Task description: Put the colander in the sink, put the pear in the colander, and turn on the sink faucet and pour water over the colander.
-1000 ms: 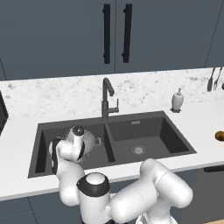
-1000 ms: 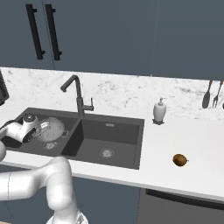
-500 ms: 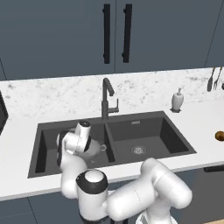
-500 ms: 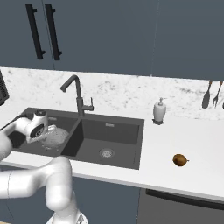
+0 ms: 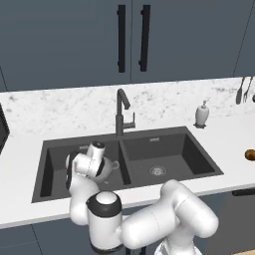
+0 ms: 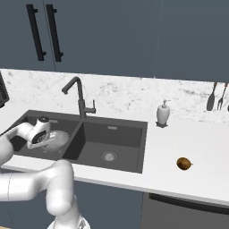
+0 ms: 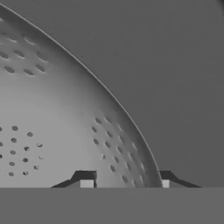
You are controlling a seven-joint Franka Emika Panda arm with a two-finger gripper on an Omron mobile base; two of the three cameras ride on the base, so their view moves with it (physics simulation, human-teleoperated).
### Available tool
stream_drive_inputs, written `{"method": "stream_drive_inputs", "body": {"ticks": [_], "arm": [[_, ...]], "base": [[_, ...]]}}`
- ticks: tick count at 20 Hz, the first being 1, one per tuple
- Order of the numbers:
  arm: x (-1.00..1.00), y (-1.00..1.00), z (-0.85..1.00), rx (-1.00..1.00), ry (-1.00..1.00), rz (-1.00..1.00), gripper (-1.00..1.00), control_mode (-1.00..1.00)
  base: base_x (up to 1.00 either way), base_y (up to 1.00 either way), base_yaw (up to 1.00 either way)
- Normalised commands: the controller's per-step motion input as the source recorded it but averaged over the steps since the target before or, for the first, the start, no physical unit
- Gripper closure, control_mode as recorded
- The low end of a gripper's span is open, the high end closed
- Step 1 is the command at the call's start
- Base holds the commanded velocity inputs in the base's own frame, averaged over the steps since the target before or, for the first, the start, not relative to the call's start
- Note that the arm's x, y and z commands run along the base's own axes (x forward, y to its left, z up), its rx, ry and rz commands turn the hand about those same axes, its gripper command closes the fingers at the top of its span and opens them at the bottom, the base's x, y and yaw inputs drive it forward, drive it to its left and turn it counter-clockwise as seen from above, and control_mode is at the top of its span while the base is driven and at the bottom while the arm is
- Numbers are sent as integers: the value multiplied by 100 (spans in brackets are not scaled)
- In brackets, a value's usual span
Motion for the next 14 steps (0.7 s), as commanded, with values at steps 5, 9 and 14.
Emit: {"method": "stream_drive_inputs", "body": {"ticks": [5, 9, 14], "arm": [[-14, 11, 0, 2, -1, -22, -100, -100], [-9, -14, 22, 7, -7, -18, -100, -100], [-5, -1, 41, 0, -7, -22, -100, -100]], "base": [[0, 0, 0], [0, 0, 0], [0, 0, 0]]}}
